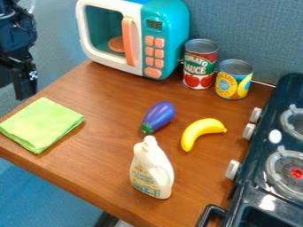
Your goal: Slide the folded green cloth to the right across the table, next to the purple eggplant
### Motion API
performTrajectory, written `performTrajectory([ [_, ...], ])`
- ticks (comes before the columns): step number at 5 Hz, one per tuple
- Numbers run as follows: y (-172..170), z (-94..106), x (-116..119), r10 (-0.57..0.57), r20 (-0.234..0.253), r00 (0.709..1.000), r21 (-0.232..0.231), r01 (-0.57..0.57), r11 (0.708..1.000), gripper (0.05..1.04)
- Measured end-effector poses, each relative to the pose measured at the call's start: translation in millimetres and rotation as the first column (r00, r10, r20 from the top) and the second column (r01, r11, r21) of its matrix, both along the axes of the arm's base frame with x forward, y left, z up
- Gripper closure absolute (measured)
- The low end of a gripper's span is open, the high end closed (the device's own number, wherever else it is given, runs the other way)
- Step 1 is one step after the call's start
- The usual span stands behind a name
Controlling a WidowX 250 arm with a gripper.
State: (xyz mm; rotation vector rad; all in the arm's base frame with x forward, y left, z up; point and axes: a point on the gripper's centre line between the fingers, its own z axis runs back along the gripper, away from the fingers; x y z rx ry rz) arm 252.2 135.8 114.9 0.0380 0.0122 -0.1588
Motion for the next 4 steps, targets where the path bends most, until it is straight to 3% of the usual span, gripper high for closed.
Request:
performTrajectory([
  [1, -1, -8.2, -1, 0.0, -0.025, 1.0, -0.015, -0.001, 1.0, 0.083],
  [2, 9, -35.8, 14, 0.021, -0.083, 0.996, -0.074, -0.028, 0.997, 0.083],
  [3, 27, -67.8, 32, 0.077, -0.11, 0.991, -0.09, -0.087, 0.992, 0.083],
  [4, 40, -89.7, 41, 0.1, -0.133, 0.986, -0.044, -0.106, 0.993, 0.083],
])
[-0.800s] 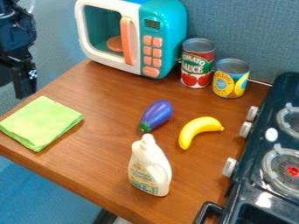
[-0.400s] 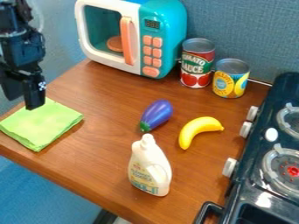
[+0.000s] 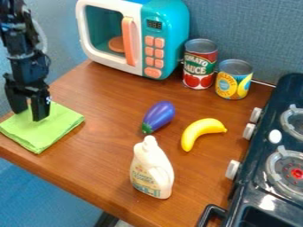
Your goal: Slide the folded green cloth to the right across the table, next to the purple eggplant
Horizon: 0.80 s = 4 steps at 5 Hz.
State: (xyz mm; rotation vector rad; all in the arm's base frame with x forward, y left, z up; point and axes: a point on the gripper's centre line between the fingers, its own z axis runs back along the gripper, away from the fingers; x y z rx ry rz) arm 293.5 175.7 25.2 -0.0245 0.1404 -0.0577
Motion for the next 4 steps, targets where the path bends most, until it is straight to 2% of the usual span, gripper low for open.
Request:
performTrajectory([
  [1, -1, -7.0, 0, -0.032, -0.051, 0.998, 0.067, 0.035, 0.997, 0.083],
  [2, -6, -9.2, 0, -0.059, -0.079, 0.995, 0.098, 0.066, 0.993, 0.083],
  [3, -10, -9.0, 7, -0.035, -0.056, 0.998, 0.07, 0.039, 0.997, 0.083],
  [4, -31, -1.8, 46, 0.123, 0.129, 0.984, -0.042, -0.119, 0.992, 0.083],
])
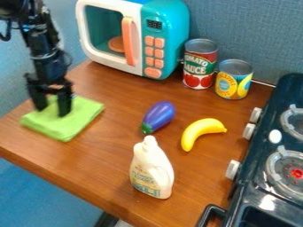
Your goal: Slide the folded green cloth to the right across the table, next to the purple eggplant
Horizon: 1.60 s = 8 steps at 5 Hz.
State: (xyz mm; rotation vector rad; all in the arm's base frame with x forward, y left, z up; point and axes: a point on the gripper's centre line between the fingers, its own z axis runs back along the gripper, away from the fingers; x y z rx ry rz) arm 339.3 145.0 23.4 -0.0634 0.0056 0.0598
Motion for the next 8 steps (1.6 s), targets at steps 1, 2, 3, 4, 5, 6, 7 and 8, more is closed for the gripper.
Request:
performTrajectory([
  [1, -13, 9.5, 33, 0.067, 0.128, 0.99, 0.01, -0.068, 0.998, 0.083],
  [2, -16, 13.5, 43, 0.076, 0.161, 0.984, 0.043, -0.084, 0.996, 0.083],
  [3, -22, 12.8, 51, 0.089, 0.164, 0.982, 0.045, -0.098, 0.994, 0.083],
  [4, -20, 12.5, 53, 0.102, 0.182, 0.978, 0.065, -0.116, 0.991, 0.083],
  [5, -22, 28.6, 43, 0.086, 0.191, 0.978, 0.07, -0.101, 0.992, 0.083],
  [6, -25, 51.2, 30, 0.051, 0.198, 0.979, 0.054, -0.062, 0.997, 0.083],
  [7, -12, 74.7, 7, 0.04, 0.188, 0.981, 0.042, -0.048, 0.998, 0.083],
  [8, -14, 83.8, -13, 0.021, 0.147, 0.989, 0.057, -0.029, 0.998, 0.083],
])
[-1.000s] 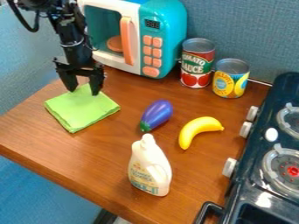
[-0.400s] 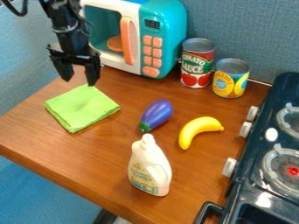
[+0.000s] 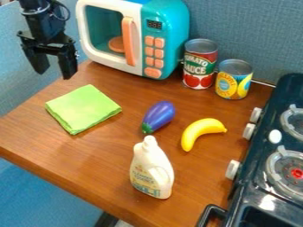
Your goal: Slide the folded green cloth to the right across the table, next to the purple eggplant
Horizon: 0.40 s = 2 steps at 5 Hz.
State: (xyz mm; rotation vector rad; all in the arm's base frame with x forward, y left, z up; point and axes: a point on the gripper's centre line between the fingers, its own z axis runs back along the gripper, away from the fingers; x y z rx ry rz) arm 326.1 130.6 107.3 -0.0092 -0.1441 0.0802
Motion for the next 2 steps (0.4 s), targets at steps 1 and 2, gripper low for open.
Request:
performTrajectory([
  [1, -27, -1.5, -6, -0.072, -0.024, 0.997, -0.003, 0.072, 0.997, 0.083],
  [2, -71, -8.6, -5, -0.213, -0.065, 0.975, -0.004, 0.213, 0.977, 0.083],
])
